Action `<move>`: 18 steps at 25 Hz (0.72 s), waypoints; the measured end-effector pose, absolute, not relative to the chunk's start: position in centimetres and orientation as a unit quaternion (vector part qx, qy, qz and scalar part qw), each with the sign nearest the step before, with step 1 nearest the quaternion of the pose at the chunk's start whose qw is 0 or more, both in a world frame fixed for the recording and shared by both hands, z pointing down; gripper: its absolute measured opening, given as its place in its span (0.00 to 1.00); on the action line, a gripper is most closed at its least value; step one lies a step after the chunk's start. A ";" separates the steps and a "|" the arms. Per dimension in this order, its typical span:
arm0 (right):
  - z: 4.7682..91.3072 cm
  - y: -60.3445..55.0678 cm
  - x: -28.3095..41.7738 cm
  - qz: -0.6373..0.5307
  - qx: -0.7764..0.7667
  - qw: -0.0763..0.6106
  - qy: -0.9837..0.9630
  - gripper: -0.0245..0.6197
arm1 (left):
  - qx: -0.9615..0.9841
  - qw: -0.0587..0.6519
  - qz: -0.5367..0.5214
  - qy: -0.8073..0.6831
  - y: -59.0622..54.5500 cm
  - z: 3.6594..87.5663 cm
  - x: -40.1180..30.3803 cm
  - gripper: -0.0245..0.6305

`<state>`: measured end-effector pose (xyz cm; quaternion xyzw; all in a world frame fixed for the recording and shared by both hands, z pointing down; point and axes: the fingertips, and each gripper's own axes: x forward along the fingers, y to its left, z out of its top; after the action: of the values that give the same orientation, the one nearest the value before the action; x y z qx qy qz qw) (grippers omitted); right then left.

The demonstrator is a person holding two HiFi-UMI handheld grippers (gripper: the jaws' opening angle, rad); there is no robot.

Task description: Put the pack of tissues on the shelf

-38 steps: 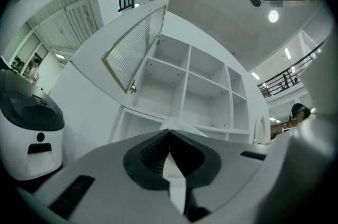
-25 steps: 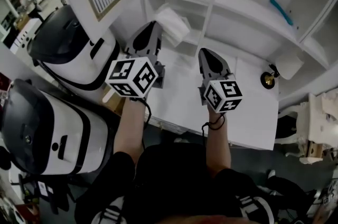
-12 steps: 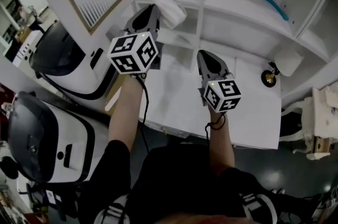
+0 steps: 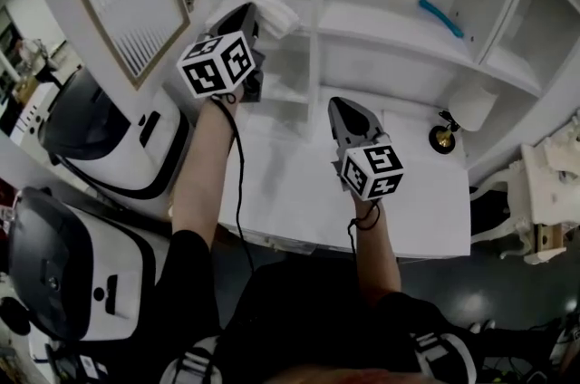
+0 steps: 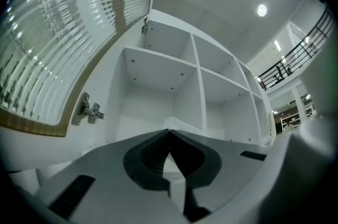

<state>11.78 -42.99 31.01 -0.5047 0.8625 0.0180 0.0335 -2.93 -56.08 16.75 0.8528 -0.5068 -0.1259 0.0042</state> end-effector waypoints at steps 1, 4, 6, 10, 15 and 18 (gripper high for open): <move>31.1 -43.0 12.0 0.019 -0.508 0.030 0.860 0.07 | 0.853 0.007 -0.122 -0.508 -56.8 16.7 -2.9 0.05; 31.6 -43.0 12.8 0.018 -0.516 0.022 0.856 0.07 | 0.846 -0.002 -0.092 -0.525 -58.7 17.0 -2.9 0.05; 31.6 -43.0 13.4 0.018 -0.522 0.022 0.853 0.07 | 0.840 -0.005 -0.065 -0.538 -60.2 17.6 -2.6 0.05; 32.2 -42.8 14.3 0.012 -0.530 0.023 0.847 0.07 | 0.824 0.009 0.009 -0.566 -61.8 20.3 -2.7 0.06; 32.6 -42.8 15.6 0.005 -0.541 0.024 0.841 0.07 | 0.791 -0.041 0.097 -0.603 -62.6 21.7 -2.4 0.06; 32.7 -42.8 15.5 0.004 -0.542 0.024 0.840 0.07 | 0.790 -0.054 0.108 -0.601 -62.5 21.4 -2.5 0.06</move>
<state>15.51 -42.79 32.70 -0.5424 0.8398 0.0041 0.0240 -2.55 -62.52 21.41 0.7899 -0.6012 0.1085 -0.0537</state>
